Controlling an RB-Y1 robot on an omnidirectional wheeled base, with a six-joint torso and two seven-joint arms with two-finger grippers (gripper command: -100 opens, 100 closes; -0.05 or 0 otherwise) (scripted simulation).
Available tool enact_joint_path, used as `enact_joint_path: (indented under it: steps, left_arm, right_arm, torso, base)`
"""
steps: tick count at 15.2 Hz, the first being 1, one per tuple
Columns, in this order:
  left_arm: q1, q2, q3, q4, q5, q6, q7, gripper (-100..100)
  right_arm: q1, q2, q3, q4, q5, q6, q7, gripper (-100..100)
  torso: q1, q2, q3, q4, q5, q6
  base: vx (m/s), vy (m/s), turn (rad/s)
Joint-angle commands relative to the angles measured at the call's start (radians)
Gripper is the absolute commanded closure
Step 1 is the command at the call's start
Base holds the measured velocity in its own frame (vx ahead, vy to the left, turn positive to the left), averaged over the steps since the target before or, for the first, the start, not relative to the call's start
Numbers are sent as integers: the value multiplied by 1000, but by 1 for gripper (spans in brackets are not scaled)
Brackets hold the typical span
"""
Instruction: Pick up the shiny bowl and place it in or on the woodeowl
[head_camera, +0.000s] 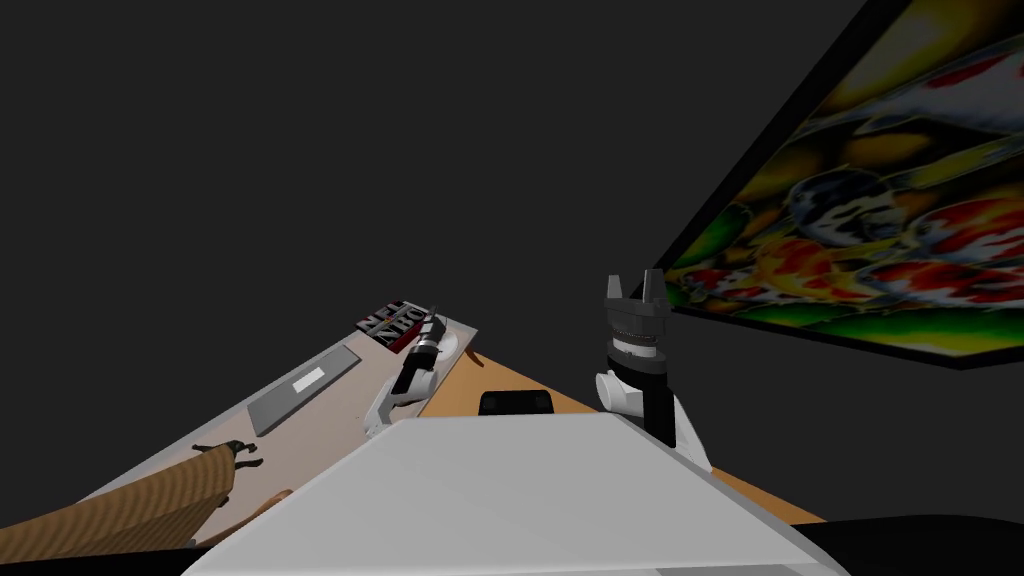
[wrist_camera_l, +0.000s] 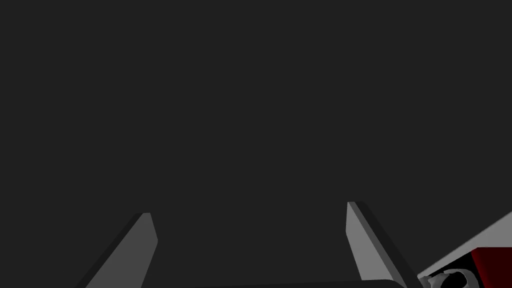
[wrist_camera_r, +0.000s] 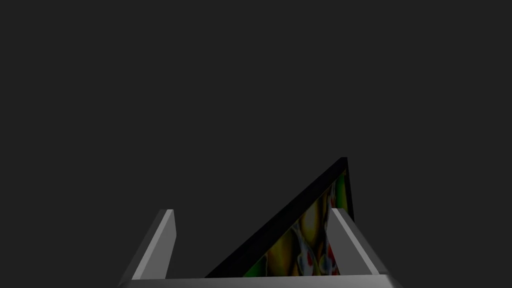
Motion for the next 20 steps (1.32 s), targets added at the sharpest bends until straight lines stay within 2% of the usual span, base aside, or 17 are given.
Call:
enact_joint_path:
  steps: [1, 2, 3, 5, 6, 8, 9, 11, 12, 13, 14, 15, 16, 17, 19, 20]
  left_arm:
    - [-39, 14, 9, 50, 13, 50, 3, -100]
    - [-39, 14, 9, 68, 13, 52, 3, -100]
    - [-69, 27, 17, 106, 26, 78, 7, -100]
    - [-69, 27, 17, 124, 26, 95, 7, -100]
    - [-99, 40, 24, 160, 38, 131, 11, -100]
    - [-99, 40, 24, 182, 38, 139, 11, -100]
    - [-130, 52, 32, 209, 51, 184, 16, -100]
    - [-130, 52, 32, 241, 51, 184, 16, -100]
    - [-162, 63, 40, 276, 64, 226, 20, -100]
    - [-162, 63, 40, 301, 64, 230, 20, -100]
    - [-195, 74, 48, 333, 77, 253, 25, -100]
    - [-195, 74, 48, 359, 77, 271, 25, -100]
    - [-195, 74, 48, 362, 77, 277, 25, -100]
    - [-228, 85, 55, 393, 89, 310, 29, -100]
    - [-228, 85, 55, 424, 89, 323, 29, -100]
    - [-261, 95, 63, 451, 102, 365, 34, -100]
  right_arm:
    - [0, 0, 0, 0, 0, 0, 0, 0]
    - [0, 0, 0, 0, 0, 0, 0, 0]
    - [0, 0, 0, 0, 0, 0, 0, 0]
    - [0, 0, 0, 0, 0, 0, 0, 0]
    - [0, 0, 0, 0, 0, 0, 0, 0]
    - [0, 0, 0, 0, 0, 0, 0, 0]
    - [0, 0, 0, 0, 0, 0, 0, 0]
    - [0, 0, 0, 0, 0, 0, 0, 0]
    - [0, 0, 0, 0, 0, 0, 0, 0]
    - [0, 0, 0, 0, 0, 0, 0, 0]
    - [0, 0, 0, 0, 0, 0, 0, 0]
    - [0, 0, 0, 0, 0, 0, 0, 0]
    - [0, 0, 0, 0, 0, 0, 0, 0]
    - [0, 0, 0, 0, 0, 0, 0, 0]
    - [0, 0, 0, 0, 0, 0, 0, 0]
    - [0, 0, 0, 0, 0, 0, 0, 0]
  torso:
    - [0, 0, 0, 0, 0, 0]
    - [0, 0, 0, 0, 0, 0]
    - [0, 0, 0, 0, 0, 0]
    - [0, 0, 0, 0, 0, 0]
    - [0, 0, 0, 0, 0, 0]
    - [0, 0, 0, 0, 0, 0]
    - [0, 0, 0, 0, 0, 0]
    - [0, 0, 0, 0, 0, 0]
    - [0, 0, 0, 0, 0, 0]
    - [0, 0, 0, 0, 0, 0]
    - [0, 0, 0, 0, 0, 0]
    - [-1, 0, 0, 0, 0, 0]
    - [-1, 1, 0, 0, 0, 0]
    - [-1, 1, 0, 0, 0, 0]
    - [-1, 0, 0, 0, 0, 0]
    - [-1, 1, 0, 0, 0, 0]
  base:
    - [-6, -1, -25]
    - [-7, -3, -34]
    - [-9, -7, -45]
    - [-8, -5, -18]
    - [-9, -5, -20]
    - [-8, -6, -24]
    - [-10, -6, -23]
    - [-9, -5, -25]
    - [-11, -8, -25]
    - [-11, -8, -27]
    - [-12, -10, -40]
    - [-12, -10, -35]
    - [-9, -8, -5]
    - [-12, -11, -18]
    - [-10, -9, -24]
    - [-10, -8, -19]
